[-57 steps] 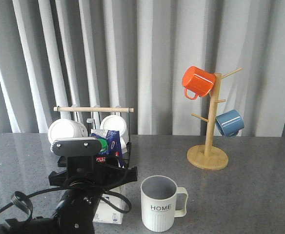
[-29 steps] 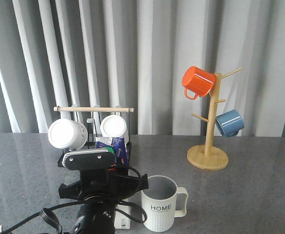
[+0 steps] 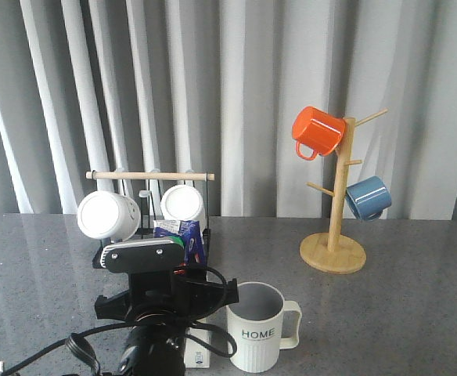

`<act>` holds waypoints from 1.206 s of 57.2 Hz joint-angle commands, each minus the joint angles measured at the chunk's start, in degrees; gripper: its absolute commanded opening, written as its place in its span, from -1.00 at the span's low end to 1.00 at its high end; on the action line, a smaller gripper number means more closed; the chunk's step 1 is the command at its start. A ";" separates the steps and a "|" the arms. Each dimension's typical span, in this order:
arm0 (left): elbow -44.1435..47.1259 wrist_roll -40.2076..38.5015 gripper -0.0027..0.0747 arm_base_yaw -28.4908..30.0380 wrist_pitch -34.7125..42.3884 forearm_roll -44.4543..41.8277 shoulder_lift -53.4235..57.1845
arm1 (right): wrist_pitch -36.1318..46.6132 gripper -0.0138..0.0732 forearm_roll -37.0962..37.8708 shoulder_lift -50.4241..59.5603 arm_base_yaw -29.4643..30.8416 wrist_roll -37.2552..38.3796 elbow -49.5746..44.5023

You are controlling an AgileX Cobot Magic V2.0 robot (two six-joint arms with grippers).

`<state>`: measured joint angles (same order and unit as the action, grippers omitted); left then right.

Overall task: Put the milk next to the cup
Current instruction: 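Carry the milk carton with the left gripper beside the HOME mug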

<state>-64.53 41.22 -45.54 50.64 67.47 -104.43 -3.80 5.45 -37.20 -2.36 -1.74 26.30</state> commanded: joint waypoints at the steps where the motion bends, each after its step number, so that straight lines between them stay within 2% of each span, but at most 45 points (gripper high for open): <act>1: -1.68 -0.40 -0.23 -0.34 1.86 -2.17 2.35 | 4.14 -0.70 0.54 0.18 0.37 -0.41 1.57; 28: -1.68 -0.40 -0.23 -0.16 2.32 -2.18 2.35 | 4.14 -0.70 0.54 0.18 0.37 -0.41 1.57; 46: -1.68 1.31 -0.20 -0.16 0.74 1.00 2.43 | 4.14 -0.70 0.54 0.18 0.37 -0.41 1.57; 54: -1.68 3.14 0.04 -0.16 0.61 1.00 2.53 | 4.14 -0.70 0.54 0.18 0.37 -0.41 1.57; 69: -1.68 3.14 0.91 -0.16 0.57 2.34 2.53 | 4.14 -0.70 0.54 0.18 0.37 -0.41 1.57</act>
<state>-64.71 44.19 -45.54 49.10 71.61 -104.43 -3.80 5.45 -37.20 -2.36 -1.74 26.30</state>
